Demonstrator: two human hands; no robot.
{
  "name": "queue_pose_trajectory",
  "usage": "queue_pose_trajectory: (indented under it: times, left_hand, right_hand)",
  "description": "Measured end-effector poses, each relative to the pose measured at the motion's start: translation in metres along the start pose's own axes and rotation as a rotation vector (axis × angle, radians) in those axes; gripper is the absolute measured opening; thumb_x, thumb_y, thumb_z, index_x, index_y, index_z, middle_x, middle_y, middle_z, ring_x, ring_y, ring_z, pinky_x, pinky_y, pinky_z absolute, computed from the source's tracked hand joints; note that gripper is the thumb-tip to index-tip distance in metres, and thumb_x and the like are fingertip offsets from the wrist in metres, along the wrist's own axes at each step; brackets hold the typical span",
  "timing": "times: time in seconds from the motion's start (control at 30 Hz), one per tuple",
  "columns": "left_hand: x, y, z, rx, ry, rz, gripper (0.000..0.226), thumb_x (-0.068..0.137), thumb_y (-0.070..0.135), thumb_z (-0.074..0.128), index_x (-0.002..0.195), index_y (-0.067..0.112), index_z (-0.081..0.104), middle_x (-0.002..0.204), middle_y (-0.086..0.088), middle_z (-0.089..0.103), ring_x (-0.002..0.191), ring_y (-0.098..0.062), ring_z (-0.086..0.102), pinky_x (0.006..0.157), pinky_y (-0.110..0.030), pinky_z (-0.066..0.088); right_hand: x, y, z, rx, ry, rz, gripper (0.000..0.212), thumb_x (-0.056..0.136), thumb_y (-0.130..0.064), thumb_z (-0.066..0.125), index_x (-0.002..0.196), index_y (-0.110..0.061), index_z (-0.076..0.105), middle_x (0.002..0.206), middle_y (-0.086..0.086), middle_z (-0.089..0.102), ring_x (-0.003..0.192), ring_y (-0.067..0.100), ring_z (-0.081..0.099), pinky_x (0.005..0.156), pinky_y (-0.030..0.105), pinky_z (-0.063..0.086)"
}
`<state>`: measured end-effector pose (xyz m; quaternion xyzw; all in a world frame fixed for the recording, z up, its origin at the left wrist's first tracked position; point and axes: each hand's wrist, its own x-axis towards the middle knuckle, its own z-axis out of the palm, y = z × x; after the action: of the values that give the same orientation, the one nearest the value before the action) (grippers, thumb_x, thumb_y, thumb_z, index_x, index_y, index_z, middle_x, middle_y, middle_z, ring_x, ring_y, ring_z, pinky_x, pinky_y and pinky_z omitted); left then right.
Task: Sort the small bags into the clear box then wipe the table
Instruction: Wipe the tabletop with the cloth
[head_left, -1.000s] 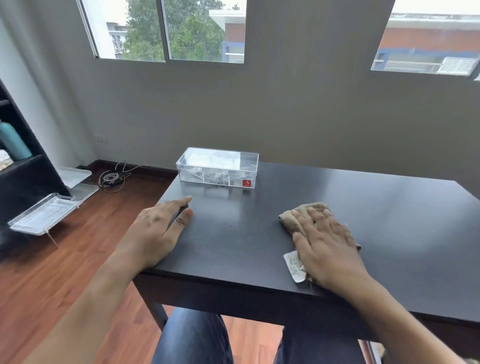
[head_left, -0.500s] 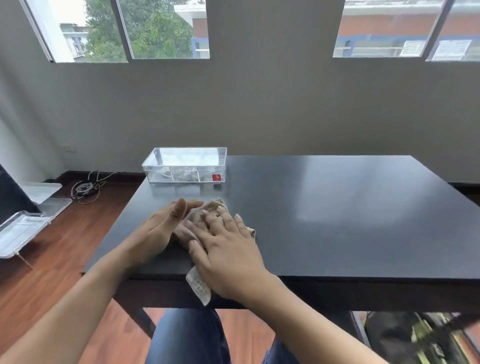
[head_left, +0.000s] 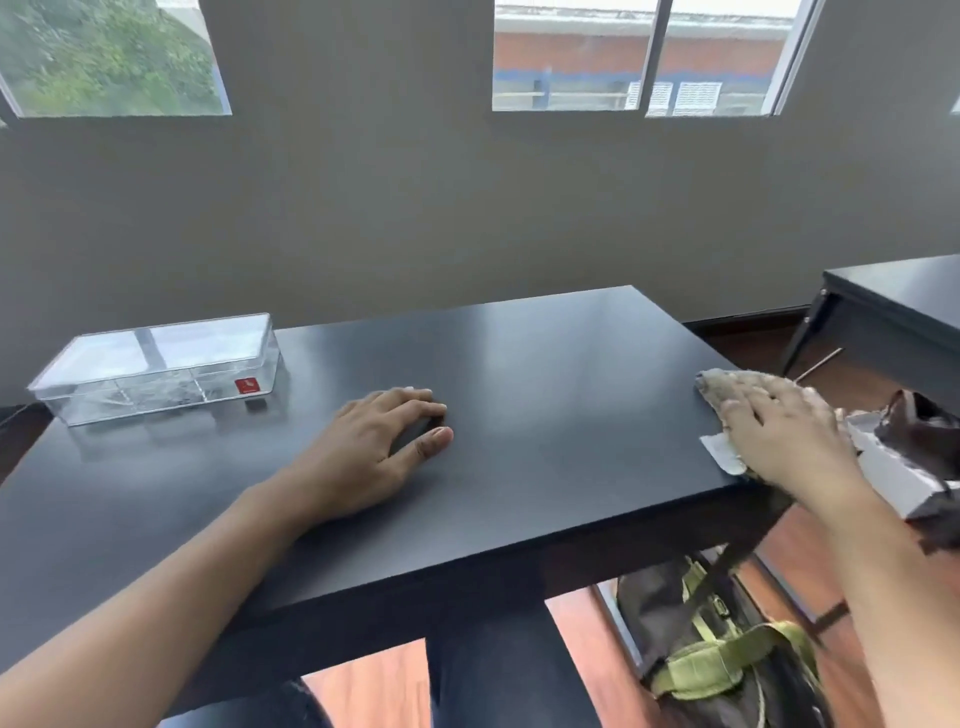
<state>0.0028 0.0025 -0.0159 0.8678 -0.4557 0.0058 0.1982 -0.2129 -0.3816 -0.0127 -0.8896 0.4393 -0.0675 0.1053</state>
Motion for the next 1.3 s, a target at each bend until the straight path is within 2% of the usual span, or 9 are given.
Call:
queue_pose_trajectory:
  times: [0.1,0.27,0.37,0.6,0.77,0.93,1.1,1.23,1.3]
  left_hand:
    - [0.022,-0.004,0.0,0.045,-0.037,0.007,0.06,0.094,0.074,0.03,0.143,0.042,0.049,0.155,0.022,0.039,0.146,-0.003,0.032,0.118,-0.028,0.022]
    - [0.042,-0.036,-0.003,0.07,-0.003,-0.002,0.056,0.094,0.076,0.028,0.14,0.052,0.047,0.153,0.029,0.039,0.146,0.0,0.032,0.114,-0.028,0.024]
    - [0.042,-0.046,0.001,0.017,0.047,-0.029,0.058,0.092,0.074,0.027,0.139,0.05,0.051,0.151,0.032,0.039,0.147,0.005,0.027,0.113,-0.026,0.022]
    - [0.043,-0.048,0.006,-0.02,0.103,-0.04,0.042,0.098,0.063,0.037,0.133,0.047,0.055,0.146,0.03,0.044,0.143,0.005,0.031,0.111,-0.024,0.023]
    - [0.044,-0.045,0.005,-0.028,0.131,-0.06,0.039,0.097,0.063,0.038,0.127,0.046,0.056,0.139,0.03,0.048,0.135,0.002,0.041,0.112,-0.029,0.029]
    - [0.041,-0.038,0.002,-0.002,0.208,-0.111,0.039,0.097,0.057,0.044,0.131,0.039,0.054,0.131,0.022,0.053,0.127,-0.003,0.048,0.11,-0.031,0.034]
    - [0.039,-0.037,-0.003,-0.23,0.469,-0.225,0.035,0.101,0.04,0.05,0.135,0.032,0.049,0.119,0.011,0.059,0.11,-0.005,0.057,0.096,-0.025,0.043]
    - [0.039,-0.038,-0.004,-0.208,0.437,-0.392,0.045,0.098,0.057,0.036,0.126,0.031,0.06,0.118,0.007,0.061,0.114,-0.018,0.056,0.103,-0.036,0.04]
    - [0.038,-0.033,-0.004,-0.089,0.278,-0.434,0.055,0.096,0.068,0.032,0.123,0.033,0.065,0.124,0.005,0.057,0.124,-0.021,0.047,0.11,-0.038,0.032]
  right_hand:
    - [0.003,-0.025,0.002,-0.031,-0.011,0.042,0.065,0.101,-0.057,0.021,0.16,-0.031,0.032,0.17,0.004,0.021,0.157,0.038,0.008,0.127,0.054,0.001]
    - [-0.084,-0.117,0.027,0.011,-0.157,-0.589,0.055,0.102,-0.063,0.022,0.156,-0.057,0.016,0.172,-0.016,0.004,0.159,0.018,-0.008,0.128,0.043,-0.004]
    - [-0.102,-0.127,0.024,0.075,-0.243,-0.772,0.05,0.102,-0.062,0.028,0.149,-0.069,0.013,0.167,-0.031,0.001,0.155,0.002,-0.013,0.128,0.038,-0.006]
    - [0.069,-0.118,0.025,-0.045,-0.27,-0.621,0.055,0.105,-0.057,0.03,0.158,-0.05,0.017,0.172,-0.014,0.005,0.158,0.009,-0.006,0.128,0.038,-0.003]
    - [0.154,-0.19,0.042,-0.041,-0.235,-0.407,0.074,0.093,-0.072,0.018,0.161,-0.044,0.017,0.173,-0.001,0.008,0.16,0.024,-0.003,0.128,0.046,-0.004]
    - [0.09,-0.287,0.068,-0.007,-0.3,-0.728,0.063,0.1,-0.054,0.013,0.161,-0.041,0.019,0.173,-0.001,0.008,0.159,0.021,-0.005,0.128,0.043,-0.006]
    - [-0.01,-0.276,0.061,0.01,-0.388,-1.117,0.059,0.105,-0.036,0.019,0.163,-0.026,0.022,0.172,-0.006,0.003,0.158,0.011,-0.008,0.126,0.032,-0.011]
    - [-0.059,-0.222,0.032,0.436,-0.581,-1.097,0.045,0.112,-0.029,0.037,0.156,-0.035,0.039,0.166,-0.025,0.021,0.153,-0.01,0.009,0.125,0.019,0.008]
    - [-0.064,-0.2,0.029,0.624,-0.408,-0.924,0.051,0.107,-0.033,0.051,0.155,-0.036,0.038,0.163,-0.022,0.029,0.149,-0.006,0.027,0.122,0.027,0.028]
